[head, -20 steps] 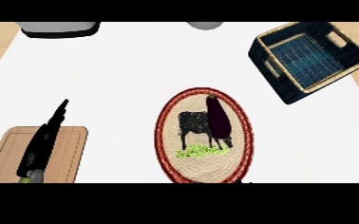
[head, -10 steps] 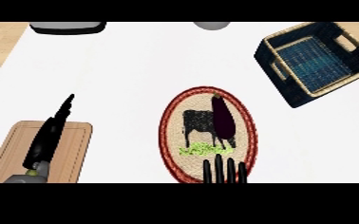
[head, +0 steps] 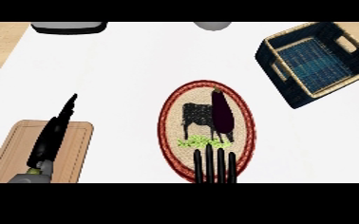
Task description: Pick the eggplant from the placemat and place it in the basket
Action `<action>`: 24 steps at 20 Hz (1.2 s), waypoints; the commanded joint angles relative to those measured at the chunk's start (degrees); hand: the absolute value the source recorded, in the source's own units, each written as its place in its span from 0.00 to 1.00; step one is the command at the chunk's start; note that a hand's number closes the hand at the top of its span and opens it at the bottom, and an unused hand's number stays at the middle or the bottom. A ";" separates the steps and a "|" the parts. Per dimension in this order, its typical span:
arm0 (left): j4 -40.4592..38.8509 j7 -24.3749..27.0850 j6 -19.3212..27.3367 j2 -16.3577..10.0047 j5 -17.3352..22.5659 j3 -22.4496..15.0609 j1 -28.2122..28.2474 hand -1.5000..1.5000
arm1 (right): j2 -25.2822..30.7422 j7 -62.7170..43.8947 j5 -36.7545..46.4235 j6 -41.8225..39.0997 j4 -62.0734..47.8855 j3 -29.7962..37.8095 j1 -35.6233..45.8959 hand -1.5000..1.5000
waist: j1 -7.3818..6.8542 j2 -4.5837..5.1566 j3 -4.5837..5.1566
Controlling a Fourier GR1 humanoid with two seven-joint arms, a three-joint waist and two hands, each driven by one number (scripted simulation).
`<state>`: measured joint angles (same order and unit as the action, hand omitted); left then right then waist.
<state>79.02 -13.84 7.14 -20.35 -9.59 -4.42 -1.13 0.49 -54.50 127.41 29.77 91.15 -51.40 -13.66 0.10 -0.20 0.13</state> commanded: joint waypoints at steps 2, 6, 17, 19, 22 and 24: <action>3.98 -1.05 -0.95 0.07 -1.33 0.90 2.91 0.50 | -0.47 -4.40 -1.71 -1.76 -5.00 -1.37 4.19 0.00 | -0.29 0.15 -0.15; 4.74 -4.69 0.37 3.78 -3.07 -1.65 1.37 0.50 | -0.47 -6.00 -7.11 -4.04 -7.72 -0.02 11.45 0.00 | -0.46 0.21 -0.17; 0.49 -0.58 -3.00 1.57 -2.40 3.70 -0.53 0.50 | -0.47 -5.48 -11.01 3.78 -15.25 6.68 12.82 0.00 | -0.25 0.21 -0.16; 2.03 -1.78 -2.80 2.33 -3.49 2.71 -0.08 0.50 | 1.07 -2.16 -14.16 4.34 -14.34 10.89 15.21 0.00 | -0.32 0.22 -0.16; 1.75 -0.89 -3.39 2.73 -3.38 3.69 0.27 0.50 | -0.49 -1.57 -14.00 2.96 -15.73 10.40 15.91 0.00 | -0.27 0.19 -0.15; -4.25 4.80 -4.30 1.11 -2.12 6.18 -0.51 0.50 | 1.62 -1.73 -15.77 8.56 -20.29 12.55 17.14 0.00 | -0.24 0.35 -0.13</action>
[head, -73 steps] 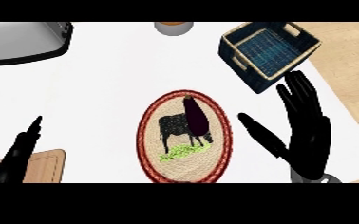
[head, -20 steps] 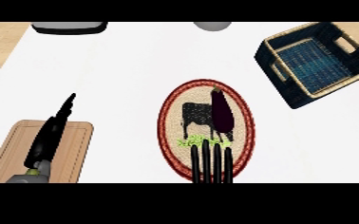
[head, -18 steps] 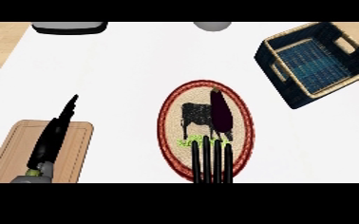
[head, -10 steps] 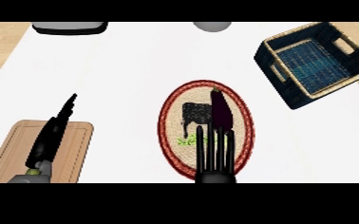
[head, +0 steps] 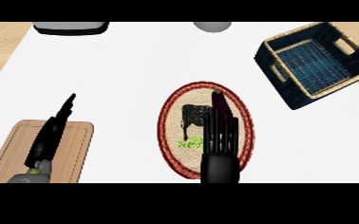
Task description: Pick the eggplant from the placemat and place it in the basket
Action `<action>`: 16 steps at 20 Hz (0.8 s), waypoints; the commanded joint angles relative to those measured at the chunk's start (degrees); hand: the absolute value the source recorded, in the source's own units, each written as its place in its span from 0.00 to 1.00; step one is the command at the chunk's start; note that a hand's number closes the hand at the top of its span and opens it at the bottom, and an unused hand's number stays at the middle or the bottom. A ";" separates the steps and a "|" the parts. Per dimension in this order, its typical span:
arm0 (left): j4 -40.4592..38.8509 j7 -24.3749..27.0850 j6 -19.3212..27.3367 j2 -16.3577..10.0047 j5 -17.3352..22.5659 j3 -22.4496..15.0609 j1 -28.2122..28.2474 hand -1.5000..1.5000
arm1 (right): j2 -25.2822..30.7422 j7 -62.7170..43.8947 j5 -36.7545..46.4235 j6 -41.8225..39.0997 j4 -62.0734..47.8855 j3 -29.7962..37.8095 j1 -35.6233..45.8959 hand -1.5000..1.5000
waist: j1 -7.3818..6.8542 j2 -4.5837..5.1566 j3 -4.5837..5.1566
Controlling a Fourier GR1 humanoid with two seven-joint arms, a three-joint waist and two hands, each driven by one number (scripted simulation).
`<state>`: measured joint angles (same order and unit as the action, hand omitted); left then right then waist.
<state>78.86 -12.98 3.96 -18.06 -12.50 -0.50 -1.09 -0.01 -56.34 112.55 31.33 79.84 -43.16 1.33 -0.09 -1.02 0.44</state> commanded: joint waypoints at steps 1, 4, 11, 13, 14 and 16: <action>-0.23 1.14 -1.95 -0.57 1.17 1.60 1.03 0.50 | 1.23 -0.23 0.88 4.86 -6.78 3.10 0.60 0.00 | -0.07 1.02 -0.46; 3.96 -4.31 -0.26 1.36 -1.11 -0.71 -0.05 0.50 | 2.19 -0.89 0.09 7.20 -8.39 4.72 1.08 0.00 | -0.15 1.00 -0.49; 0.15 -1.00 -1.07 1.58 -0.98 0.58 -0.20 0.50 | 0.15 0.87 -3.82 1.47 -8.00 7.64 6.69 0.00 | -0.20 1.07 -0.45; 0.20 -0.56 -0.24 2.02 -2.06 0.33 -0.29 0.50 | 1.35 -1.52 -0.95 4.46 -7.08 5.22 1.41 0.00 | 0.07 1.03 -0.45; 0.11 1.56 -0.32 1.56 -1.84 0.66 1.23 0.50 | 1.72 0.10 -3.10 4.90 -9.76 7.82 5.06 0.00 | -0.28 1.10 -0.45; 1.35 -2.86 -1.83 0.46 -0.84 1.76 -1.62 0.50 | 3.53 1.86 -5.47 4.50 -8.98 8.14 4.92 0.00 | -0.20 1.11 -0.47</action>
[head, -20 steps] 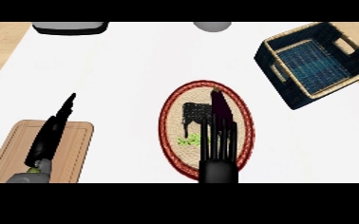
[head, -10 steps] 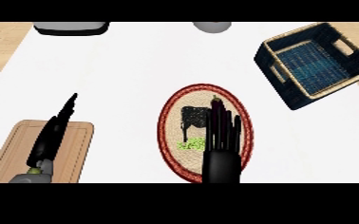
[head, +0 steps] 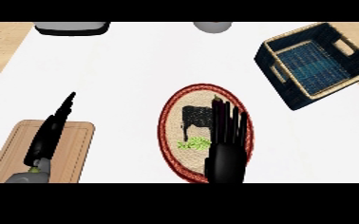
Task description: Pick the eggplant from the placemat and place it in the basket
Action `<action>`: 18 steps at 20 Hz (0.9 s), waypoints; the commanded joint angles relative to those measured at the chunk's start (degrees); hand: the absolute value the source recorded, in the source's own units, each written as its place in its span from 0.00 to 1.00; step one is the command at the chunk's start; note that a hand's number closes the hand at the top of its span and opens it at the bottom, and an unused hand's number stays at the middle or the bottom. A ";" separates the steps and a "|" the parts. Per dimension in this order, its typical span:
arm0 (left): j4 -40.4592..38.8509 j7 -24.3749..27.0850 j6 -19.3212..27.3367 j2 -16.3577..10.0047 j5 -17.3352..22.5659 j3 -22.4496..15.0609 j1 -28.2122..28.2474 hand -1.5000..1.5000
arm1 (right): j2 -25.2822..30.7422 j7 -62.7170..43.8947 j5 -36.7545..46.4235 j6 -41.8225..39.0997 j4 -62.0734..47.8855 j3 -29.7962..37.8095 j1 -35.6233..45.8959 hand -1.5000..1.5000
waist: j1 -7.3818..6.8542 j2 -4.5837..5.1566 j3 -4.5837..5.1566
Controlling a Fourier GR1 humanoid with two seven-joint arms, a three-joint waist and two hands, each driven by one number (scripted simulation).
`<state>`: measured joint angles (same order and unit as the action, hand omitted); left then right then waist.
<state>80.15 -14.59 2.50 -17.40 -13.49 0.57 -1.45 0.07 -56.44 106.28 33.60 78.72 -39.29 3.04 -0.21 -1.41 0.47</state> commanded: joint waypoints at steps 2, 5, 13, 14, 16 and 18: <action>-1.56 2.83 1.10 0.97 -1.07 0.25 0.60 0.50 | 4.21 3.01 -0.86 4.35 -6.79 4.59 3.46 0.00 | 0.03 1.48 -0.47; 0.23 0.54 -1.82 0.02 0.62 0.45 -0.11 0.50 | 2.64 3.45 -1.26 3.55 -10.48 4.93 5.46 0.00 | -0.21 1.52 -0.48; -0.64 1.77 -1.22 -0.23 -0.15 1.53 -0.84 0.50 | 1.19 7.08 -9.24 1.70 -15.23 6.26 8.94 1.00 | -0.57 1.63 -0.49; -0.47 -1.38 0.31 1.73 -1.52 0.05 -2.19 0.50 | 3.51 9.03 -11.39 2.69 -14.20 4.49 5.86 1.00 | -0.33 1.65 -0.51; -0.63 2.30 -0.73 0.77 -0.96 0.40 0.64 0.50 | 4.26 11.82 -14.62 3.43 -14.84 4.63 7.28 1.00 | -0.83 1.69 -0.50; 0.12 -2.87 0.69 2.07 -2.40 -0.41 -3.87 0.50 | 3.46 15.27 -19.01 -0.14 -14.54 4.93 11.48 1.00 | -0.74 1.77 -0.54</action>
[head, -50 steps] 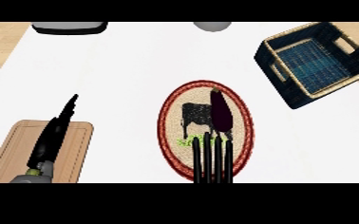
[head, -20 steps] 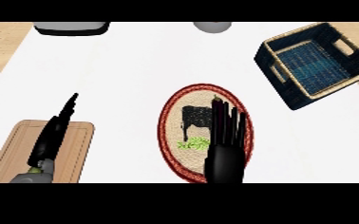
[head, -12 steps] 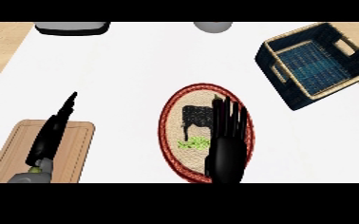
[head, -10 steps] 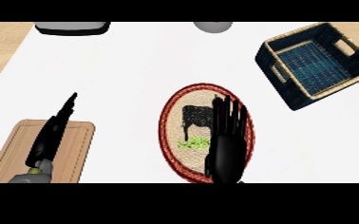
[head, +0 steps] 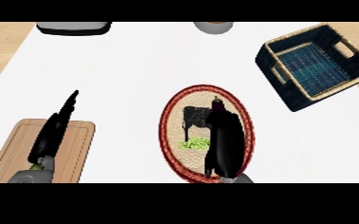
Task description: Pick the eggplant from the placemat and place it in the basket
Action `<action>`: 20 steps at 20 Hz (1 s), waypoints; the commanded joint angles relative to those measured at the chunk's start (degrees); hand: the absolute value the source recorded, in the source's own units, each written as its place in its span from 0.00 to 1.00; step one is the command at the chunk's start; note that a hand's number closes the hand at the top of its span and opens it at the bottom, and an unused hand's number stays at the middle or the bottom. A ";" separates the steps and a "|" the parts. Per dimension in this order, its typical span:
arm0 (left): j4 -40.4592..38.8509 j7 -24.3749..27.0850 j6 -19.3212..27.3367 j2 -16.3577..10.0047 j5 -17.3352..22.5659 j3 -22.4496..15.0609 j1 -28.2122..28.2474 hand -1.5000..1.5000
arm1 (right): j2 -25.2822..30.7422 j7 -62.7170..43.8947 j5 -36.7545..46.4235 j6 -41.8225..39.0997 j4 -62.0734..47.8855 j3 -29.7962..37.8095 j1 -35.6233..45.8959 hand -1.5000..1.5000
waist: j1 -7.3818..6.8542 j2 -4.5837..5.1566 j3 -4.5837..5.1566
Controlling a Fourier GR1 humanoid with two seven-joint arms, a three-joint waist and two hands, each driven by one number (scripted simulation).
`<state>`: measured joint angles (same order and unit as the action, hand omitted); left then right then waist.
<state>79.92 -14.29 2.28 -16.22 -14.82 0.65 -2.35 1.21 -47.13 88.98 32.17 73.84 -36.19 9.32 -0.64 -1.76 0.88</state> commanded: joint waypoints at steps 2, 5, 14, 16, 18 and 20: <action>0.82 0.14 -0.44 0.63 -0.57 -1.15 1.08 0.50 | 3.59 7.14 -2.27 1.64 -10.81 1.88 5.17 1.00 | -0.73 2.08 -0.92; 2.10 0.45 -1.08 0.74 0.97 -0.40 2.81 0.50 | 3.39 6.83 -0.41 0.19 -12.39 1.10 6.42 1.00 | -1.18 2.01 -0.91; 0.30 -0.26 0.15 0.63 -0.89 0.00 0.56 0.50 | 0.33 -4.16 19.02 4.79 -9.01 -4.29 4.40 1.00 | 0.61 1.69 -0.87; 0.89 -0.51 -0.67 0.12 0.27 0.75 1.42 0.50 | 18.30 10.00 -2.93 4.38 -0.26 2.55 0.14 1.00 | 0.88 1.98 -0.94; 0.91 0.48 0.11 0.41 -0.02 0.77 1.73 0.50 | 23.47 13.24 -10.88 1.07 1.32 4.21 -2.71 1.00 | 1.02 2.64 -0.96; 1.41 0.05 -0.13 -0.28 0.21 1.30 1.12 0.50 | 26.67 14.96 -14.51 -1.17 0.95 4.93 -5.01 1.00 | 1.43 3.40 -1.06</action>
<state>80.96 -14.21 1.88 -16.27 -14.69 1.50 -1.12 18.48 -37.29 81.56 32.77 78.03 -34.66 7.25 0.30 -0.75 0.70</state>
